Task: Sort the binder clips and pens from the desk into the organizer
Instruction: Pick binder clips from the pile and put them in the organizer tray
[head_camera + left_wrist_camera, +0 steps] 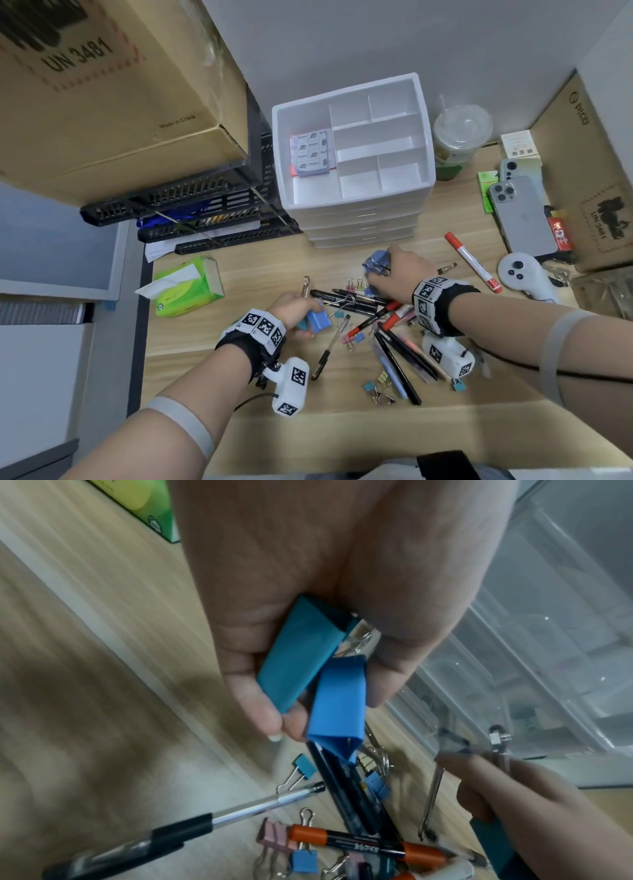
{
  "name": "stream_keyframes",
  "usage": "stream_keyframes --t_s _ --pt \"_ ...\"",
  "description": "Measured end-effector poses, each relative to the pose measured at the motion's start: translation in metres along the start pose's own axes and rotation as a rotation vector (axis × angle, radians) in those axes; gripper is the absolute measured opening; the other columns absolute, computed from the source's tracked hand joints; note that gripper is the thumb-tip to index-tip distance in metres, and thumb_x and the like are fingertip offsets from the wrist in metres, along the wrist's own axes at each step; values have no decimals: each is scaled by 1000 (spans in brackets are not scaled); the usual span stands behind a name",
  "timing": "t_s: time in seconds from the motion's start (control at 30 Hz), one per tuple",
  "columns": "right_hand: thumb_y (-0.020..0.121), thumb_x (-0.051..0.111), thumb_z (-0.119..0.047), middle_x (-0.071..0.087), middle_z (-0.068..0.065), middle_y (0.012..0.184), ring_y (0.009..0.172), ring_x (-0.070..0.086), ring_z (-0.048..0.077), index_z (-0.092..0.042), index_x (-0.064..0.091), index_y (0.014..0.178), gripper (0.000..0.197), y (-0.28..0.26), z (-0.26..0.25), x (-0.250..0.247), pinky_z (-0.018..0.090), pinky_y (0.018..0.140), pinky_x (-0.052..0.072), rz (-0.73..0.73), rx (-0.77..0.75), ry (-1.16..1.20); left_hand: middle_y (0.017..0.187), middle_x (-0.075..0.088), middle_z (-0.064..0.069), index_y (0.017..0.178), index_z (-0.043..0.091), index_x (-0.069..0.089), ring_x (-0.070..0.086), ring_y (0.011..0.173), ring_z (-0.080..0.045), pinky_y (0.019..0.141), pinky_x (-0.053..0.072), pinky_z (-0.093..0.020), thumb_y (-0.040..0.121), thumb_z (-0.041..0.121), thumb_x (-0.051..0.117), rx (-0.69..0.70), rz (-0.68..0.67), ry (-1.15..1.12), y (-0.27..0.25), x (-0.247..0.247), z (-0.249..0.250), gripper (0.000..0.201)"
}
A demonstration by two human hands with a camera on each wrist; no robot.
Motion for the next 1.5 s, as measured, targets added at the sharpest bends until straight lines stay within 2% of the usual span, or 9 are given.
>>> stream_keyframes --t_s 0.17,0.27,0.47,0.6,0.7,0.83,1.17,1.33,1.5 --pt "81 68 -50 64 -8 71 65 63 13 -29 54 94 28 -21 -16 -6 29 56 48 -71 -127 357 101 72 -19 110 -1 63 70 72 -23 65 61 -31 93 28 68 73 12 64 -4 1 14 34" --pt "86 70 -42 64 -5 83 74 58 10 -17 64 99 29 -29 -21 -5 23 62 41 -113 -131 498 101 73 -19 111 -3 65 71 70 -21 57 60 -25 91 38 70 102 -8 68 -7 3 21 46" --pt "75 78 -33 60 -10 68 61 55 6 -21 64 82 19 -46 -40 2 22 63 45 -251 -175 576 104 70 -15 111 -3 66 71 86 -21 76 62 -33 88 43 70 120 -133 -49 -18 19 28 52" --pt "67 79 -35 65 -6 78 66 62 11 -24 60 91 33 -62 -52 -1 28 57 53 -241 -258 426 93 71 -10 116 -1 66 69 83 -20 78 60 -34 88 44 70 136 -174 -181 -25 27 30 53" --pt "60 77 -42 70 -2 85 76 68 18 -26 63 96 43 -67 -55 -6 41 69 60 -193 -297 335 93 72 -10 120 -2 66 68 80 -19 78 59 -34 85 47 72 136 -205 -186 -27 31 27 60" --pt "61 74 -44 65 -10 79 72 63 12 -28 64 106 49 -74 -61 -14 37 69 59 -140 -357 247 93 72 -10 123 -1 65 68 78 -18 75 57 -33 72 50 77 133 -248 -183 -30 34 25 73" --pt "65 75 -40 71 -6 83 75 65 14 -34 62 119 55 -87 -80 -18 35 69 57 -128 -466 94 88 74 -9 104 8 68 70 74 -18 65 57 -28 81 35 79 132 -143 -61 -38 37 21 37" --pt "70 75 -49 59 -8 77 66 57 12 -31 53 116 53 -78 -55 -24 34 63 51 -84 -306 205 82 71 -9 94 8 69 67 71 -19 80 58 -36 74 31 76 140 -114 -40 -41 23 25 31" --pt "74 79 -46 62 -4 83 70 71 24 -27 54 122 57 -65 -20 -17 40 66 61 -185 -108 338 82 69 -9 98 8 65 63 67 -18 71 57 -33 89 25 67 137 -142 -166 -51 14 25 19"
Point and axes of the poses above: each hand's wrist, its own y-axis towards the middle knuckle, its own x-axis out of the palm, z = x × y, the point moved 7 cm from there along y, towards the middle knuckle
